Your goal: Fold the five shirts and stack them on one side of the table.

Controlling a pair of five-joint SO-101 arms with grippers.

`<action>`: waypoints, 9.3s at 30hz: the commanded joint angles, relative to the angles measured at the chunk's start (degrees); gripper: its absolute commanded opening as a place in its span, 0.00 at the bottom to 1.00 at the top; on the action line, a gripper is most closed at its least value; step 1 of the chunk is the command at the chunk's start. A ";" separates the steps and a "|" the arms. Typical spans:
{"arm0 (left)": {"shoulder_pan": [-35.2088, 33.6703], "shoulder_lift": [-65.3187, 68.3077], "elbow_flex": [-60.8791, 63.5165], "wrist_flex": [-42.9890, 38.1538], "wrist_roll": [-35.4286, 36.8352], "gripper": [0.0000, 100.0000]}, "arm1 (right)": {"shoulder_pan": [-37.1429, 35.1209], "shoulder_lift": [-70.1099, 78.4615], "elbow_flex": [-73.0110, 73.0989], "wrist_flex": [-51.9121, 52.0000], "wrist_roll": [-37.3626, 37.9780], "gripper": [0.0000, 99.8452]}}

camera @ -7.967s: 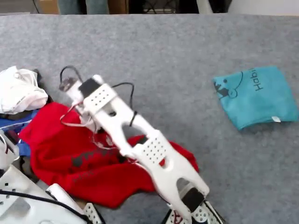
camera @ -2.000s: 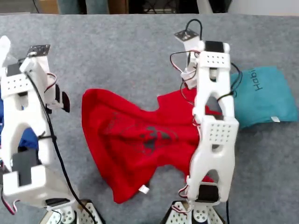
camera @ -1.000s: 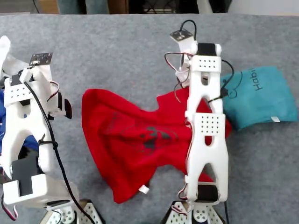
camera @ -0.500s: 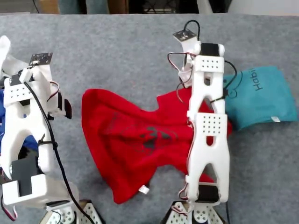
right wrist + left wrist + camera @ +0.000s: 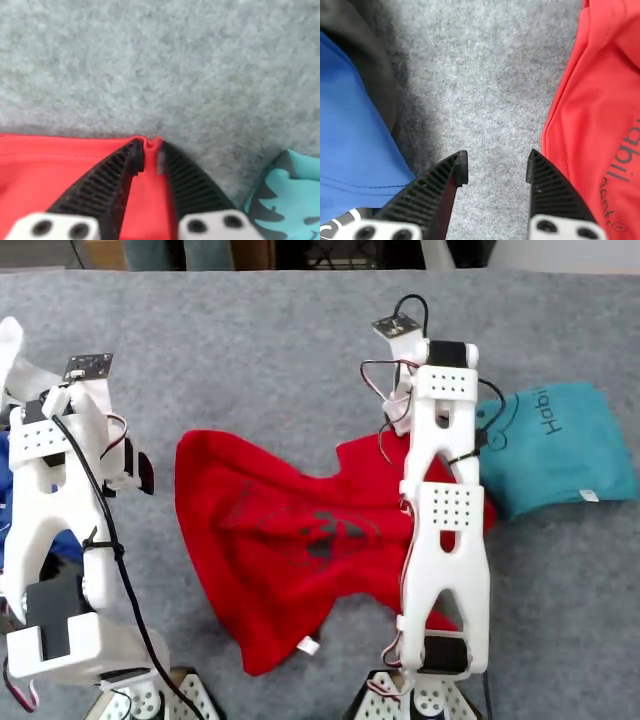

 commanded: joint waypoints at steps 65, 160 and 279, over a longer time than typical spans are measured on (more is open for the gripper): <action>20.26 23.38 -16.22 0.26 21.71 0.29 | 11.69 -11.47 -10.33 0.79 1.49 0.01; 21.23 48.18 -60.18 -3.25 48.18 0.27 | 10.73 -11.12 -10.07 0.70 1.49 0.01; 8.84 -6.68 -1.63 -66.55 4.22 0.03 | -5.19 -53.93 46.20 -75.96 -4.13 0.01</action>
